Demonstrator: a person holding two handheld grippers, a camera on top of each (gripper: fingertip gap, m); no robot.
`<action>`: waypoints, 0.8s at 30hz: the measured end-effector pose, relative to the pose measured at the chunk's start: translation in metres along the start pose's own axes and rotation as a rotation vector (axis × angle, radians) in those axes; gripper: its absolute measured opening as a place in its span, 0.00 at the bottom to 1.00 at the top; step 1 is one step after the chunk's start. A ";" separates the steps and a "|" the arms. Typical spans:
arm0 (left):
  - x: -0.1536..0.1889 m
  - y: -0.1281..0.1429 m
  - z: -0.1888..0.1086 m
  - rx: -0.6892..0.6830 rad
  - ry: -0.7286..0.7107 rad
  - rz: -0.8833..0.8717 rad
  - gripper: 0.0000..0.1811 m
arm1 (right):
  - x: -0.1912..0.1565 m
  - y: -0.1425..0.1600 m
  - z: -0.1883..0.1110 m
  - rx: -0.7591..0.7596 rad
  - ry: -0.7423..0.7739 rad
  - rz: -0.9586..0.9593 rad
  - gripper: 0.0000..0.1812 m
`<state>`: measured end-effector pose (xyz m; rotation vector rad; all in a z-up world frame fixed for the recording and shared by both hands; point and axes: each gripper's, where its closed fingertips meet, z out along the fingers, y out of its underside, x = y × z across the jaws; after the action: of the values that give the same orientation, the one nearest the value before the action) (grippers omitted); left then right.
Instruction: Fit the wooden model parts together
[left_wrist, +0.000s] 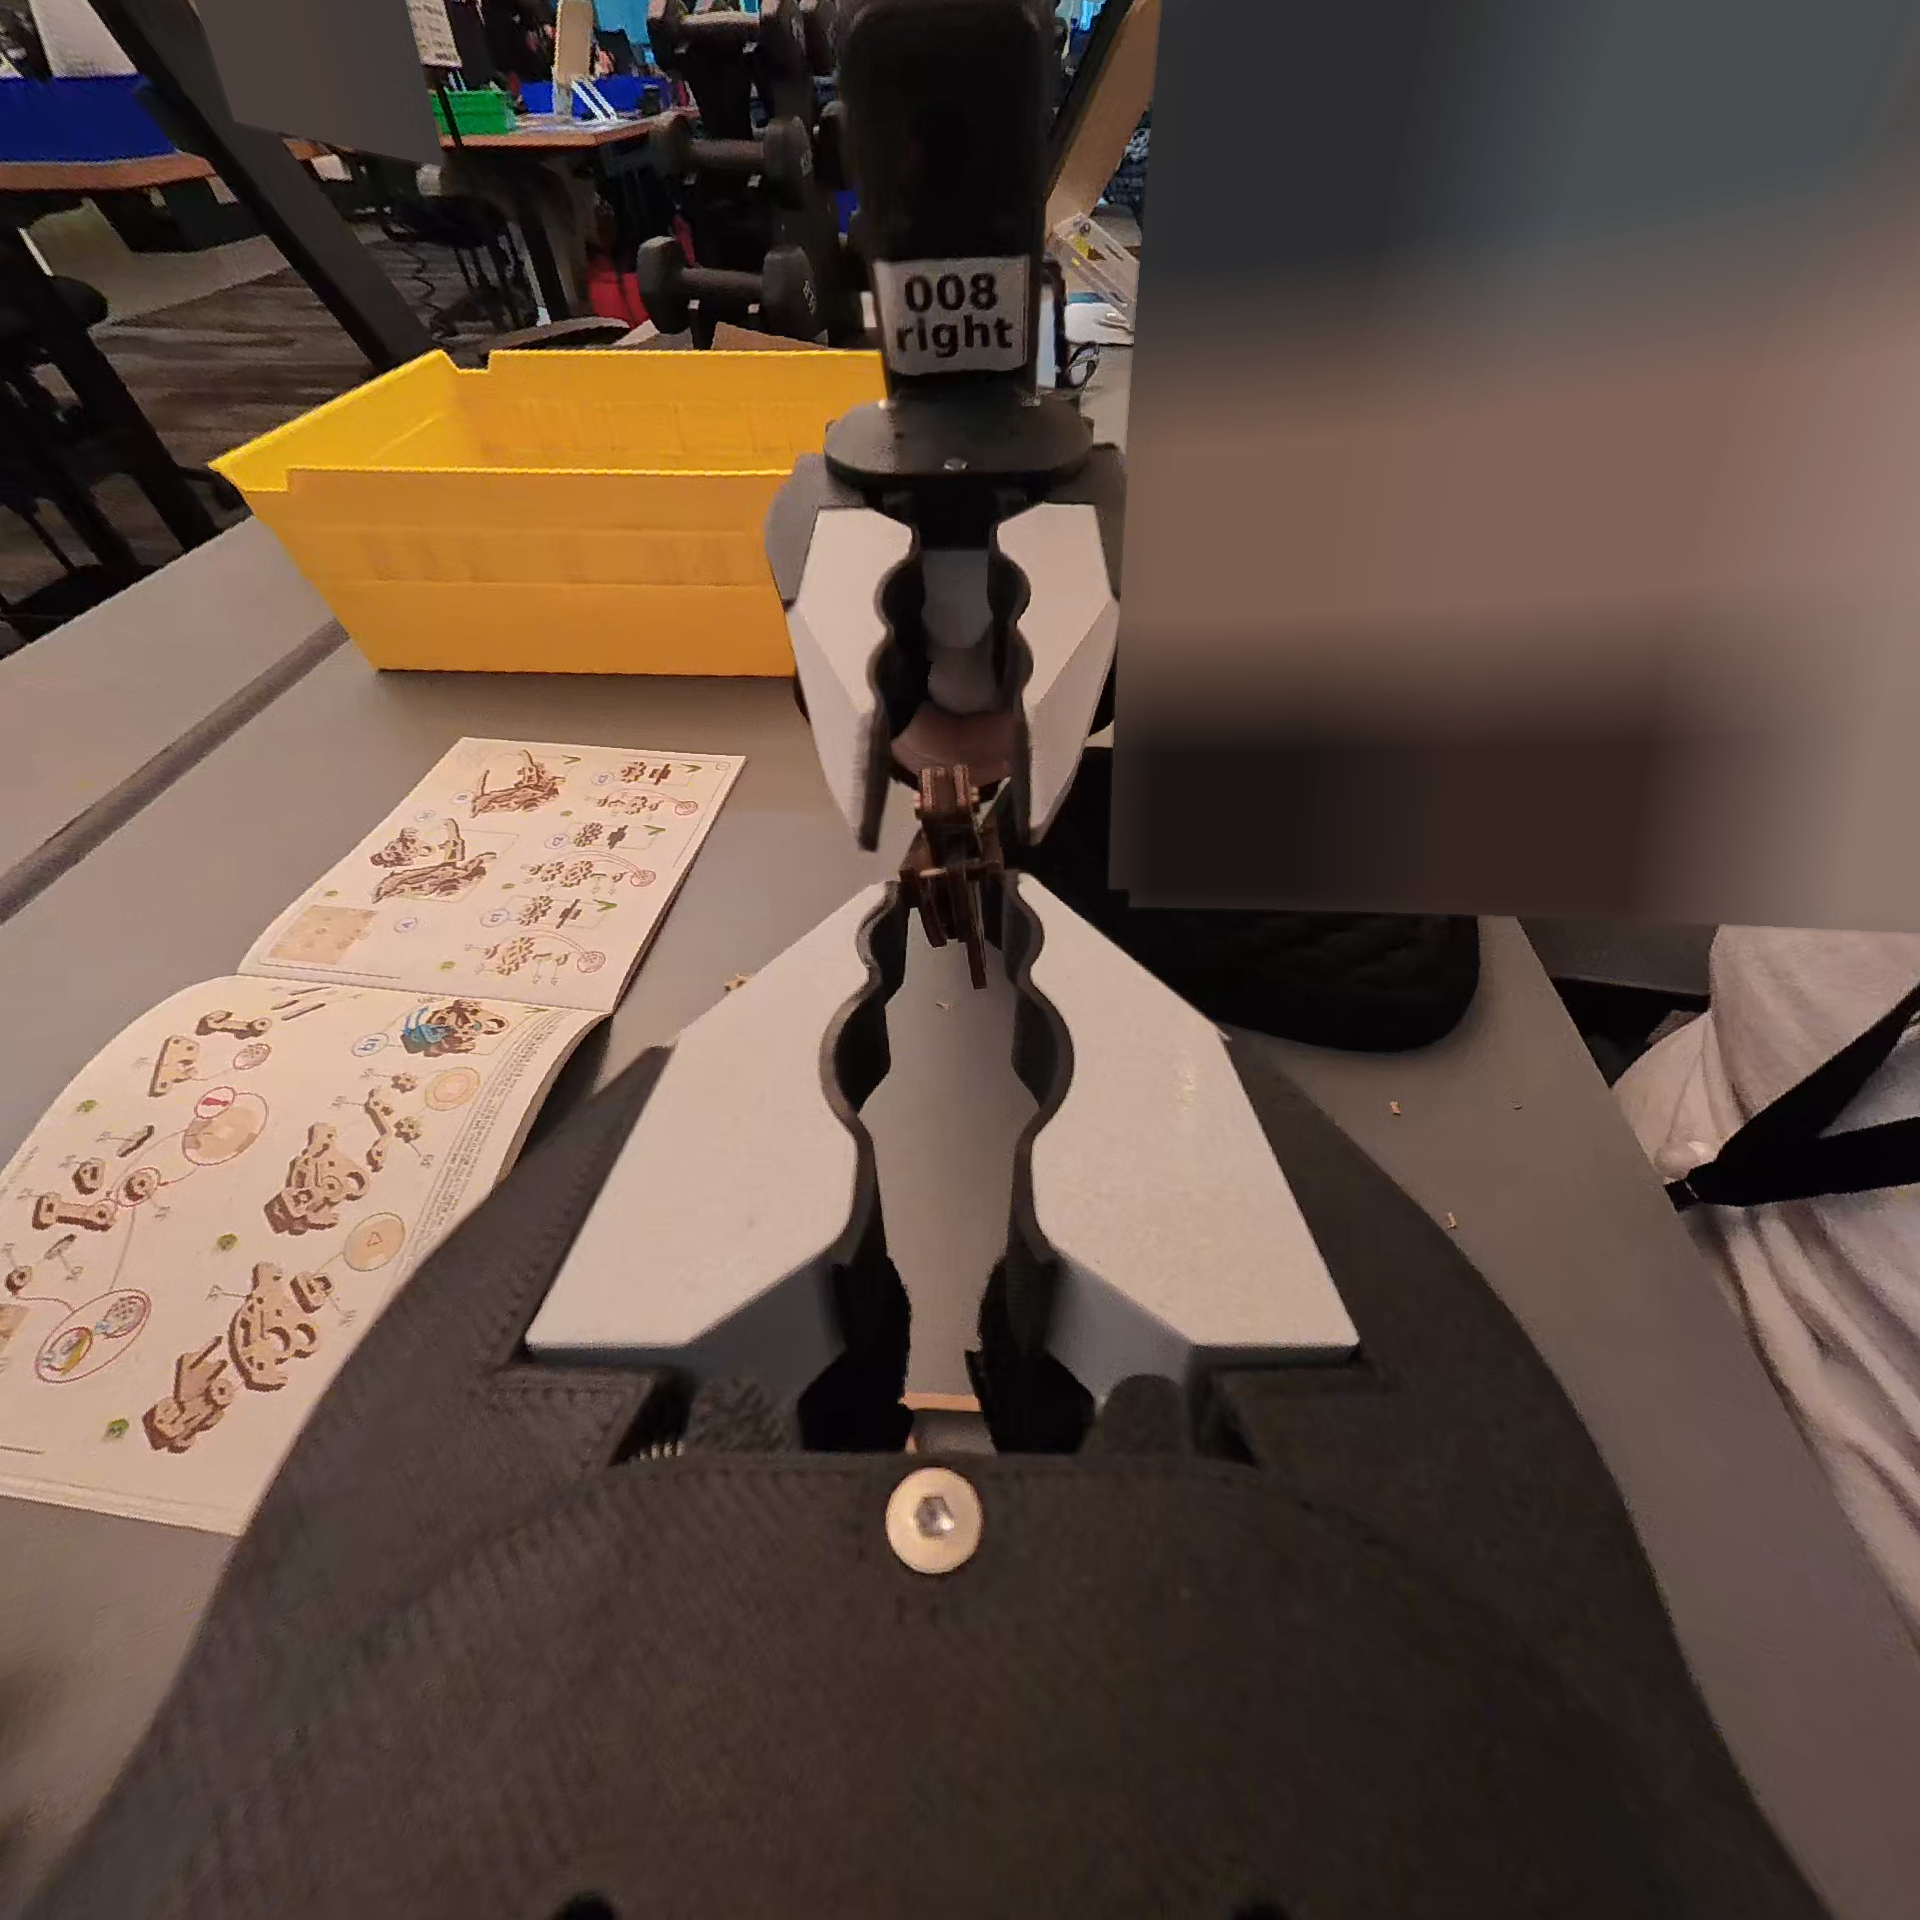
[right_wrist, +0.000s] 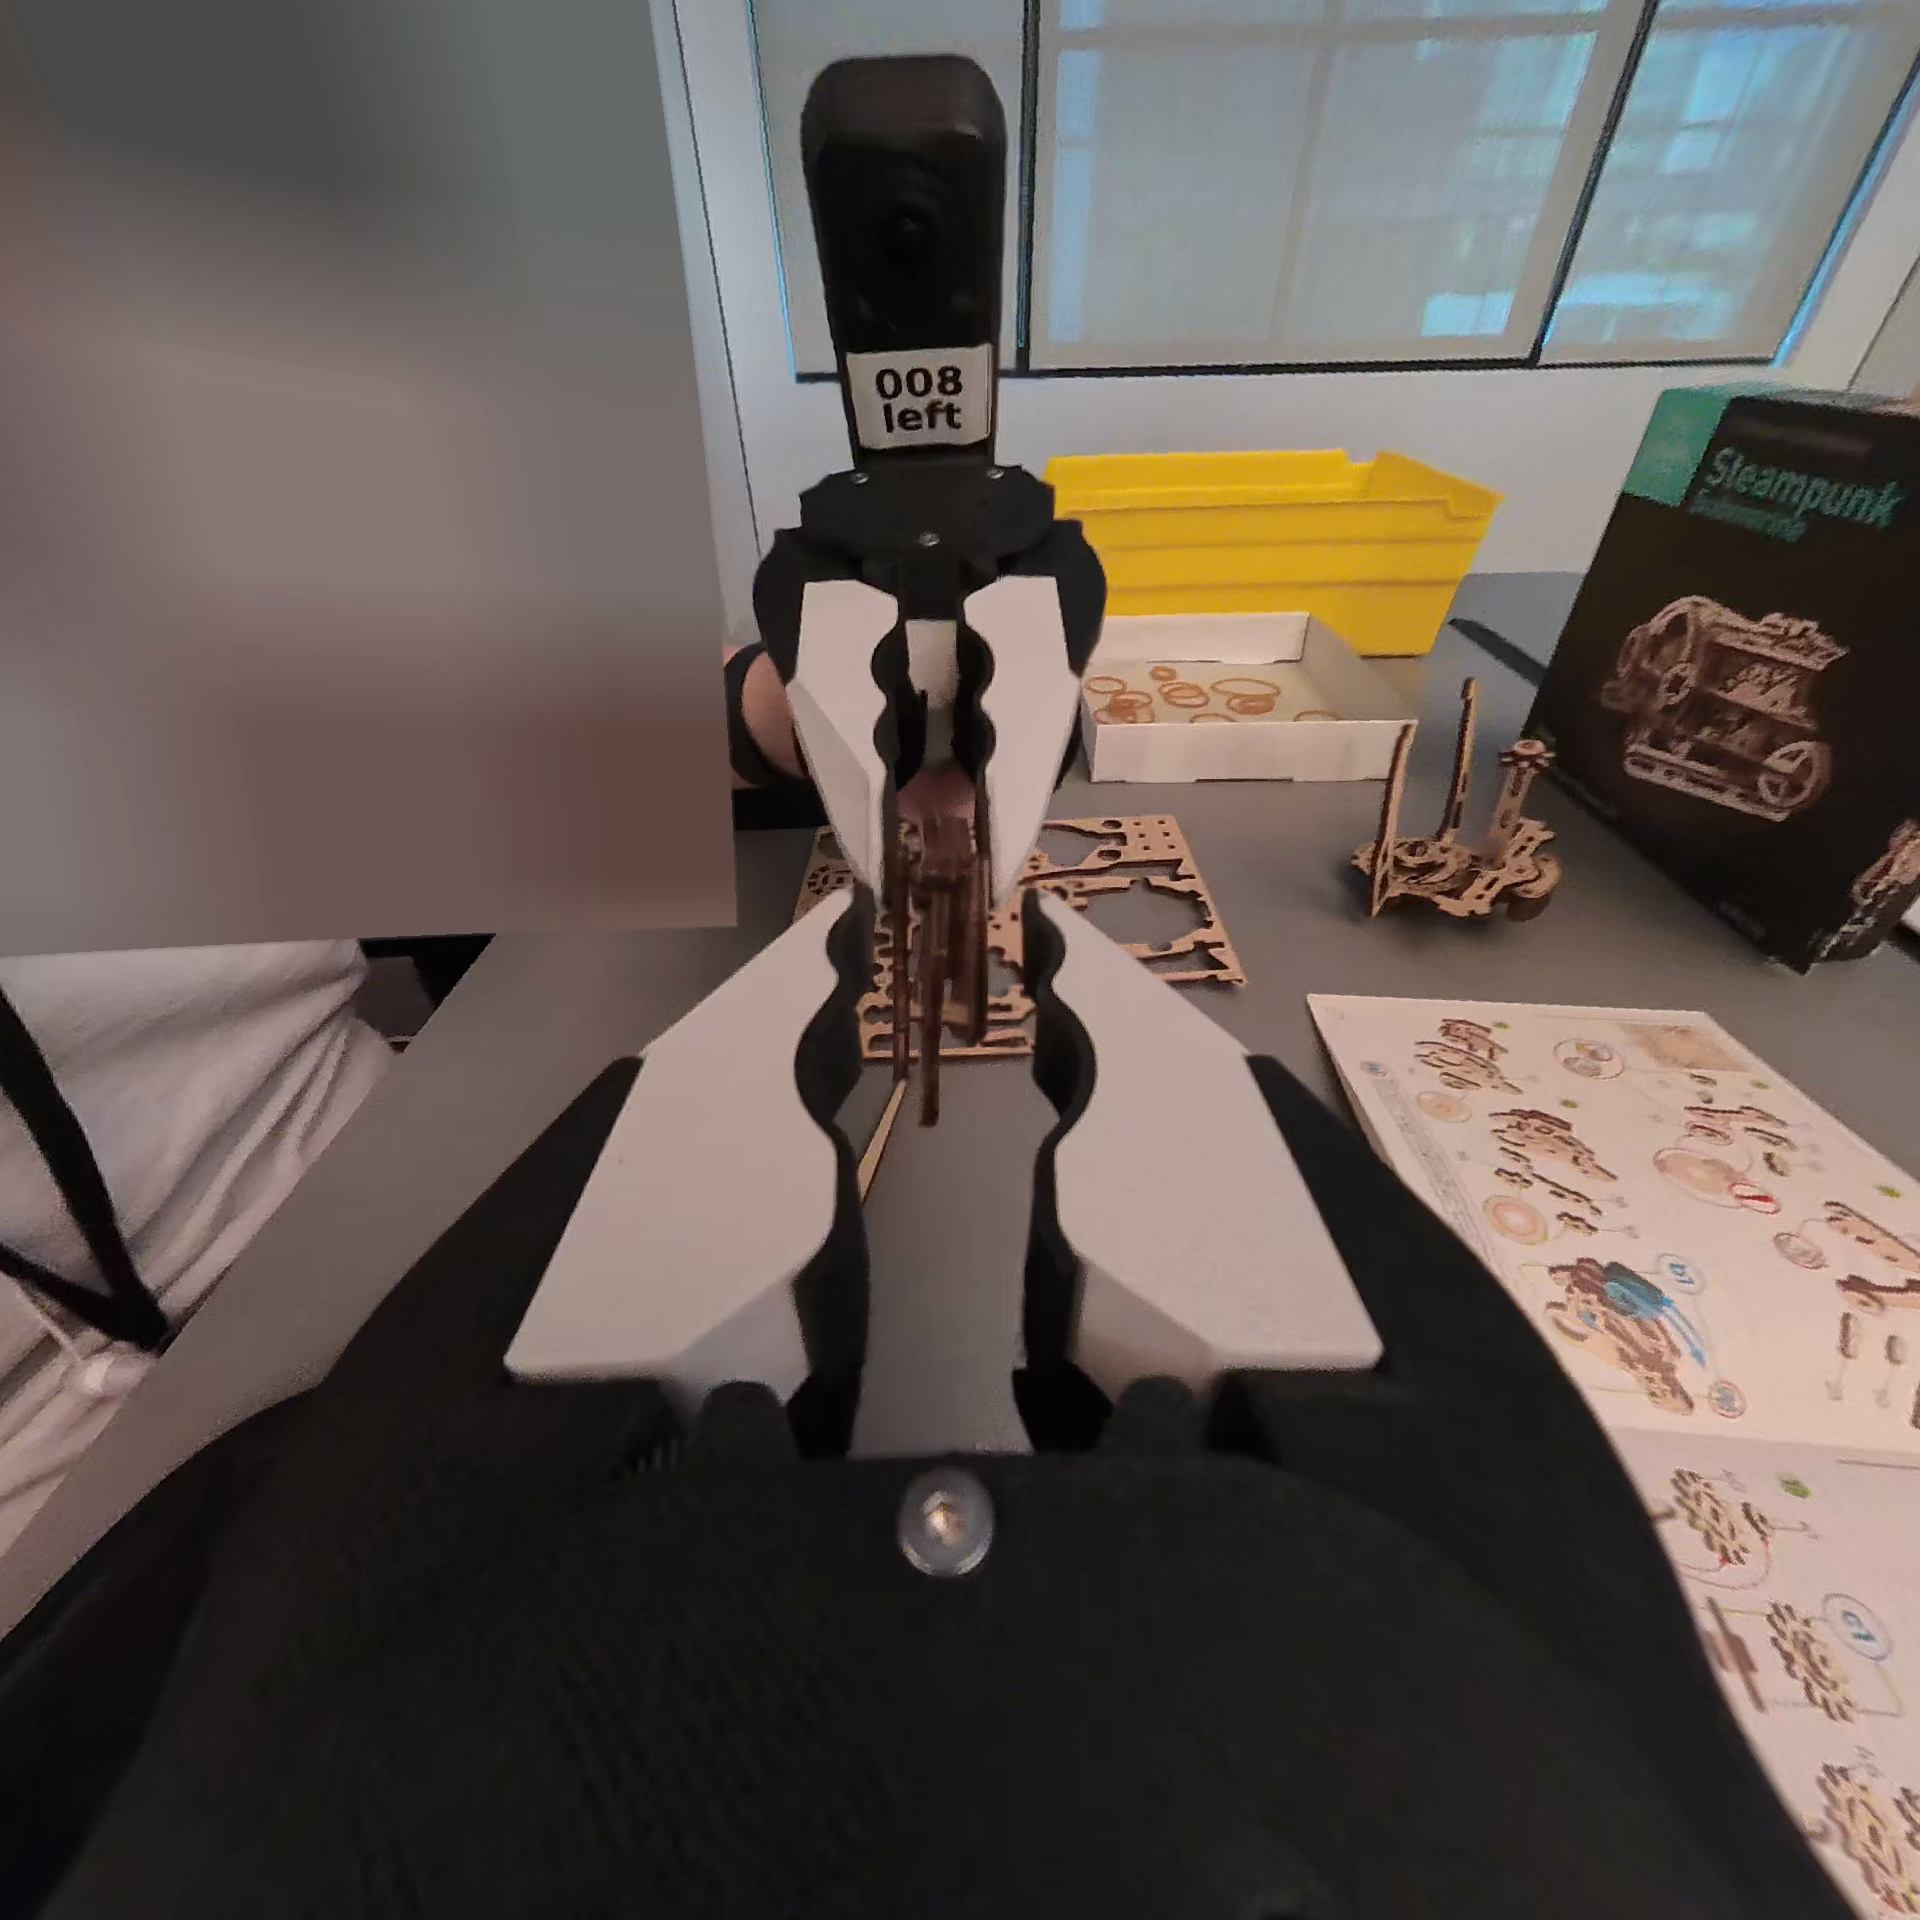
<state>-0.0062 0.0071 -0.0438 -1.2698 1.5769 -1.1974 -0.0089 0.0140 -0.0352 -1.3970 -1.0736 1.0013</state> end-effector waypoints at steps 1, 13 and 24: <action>0.000 0.000 0.001 0.004 0.006 -0.016 0.09 | -0.001 -0.001 0.001 -0.002 0.005 -0.007 0.14; 0.002 0.009 0.006 0.020 0.197 -0.432 0.09 | 0.004 -0.003 -0.007 0.019 0.010 -0.007 0.15; 0.012 0.017 0.010 -0.007 0.327 -0.616 0.09 | 0.002 0.005 -0.001 0.058 -0.161 0.373 0.12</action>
<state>-0.0037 -0.0053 -0.0628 -1.6997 1.4463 -1.8573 -0.0067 0.0159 -0.0397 -1.5207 -0.9065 1.4227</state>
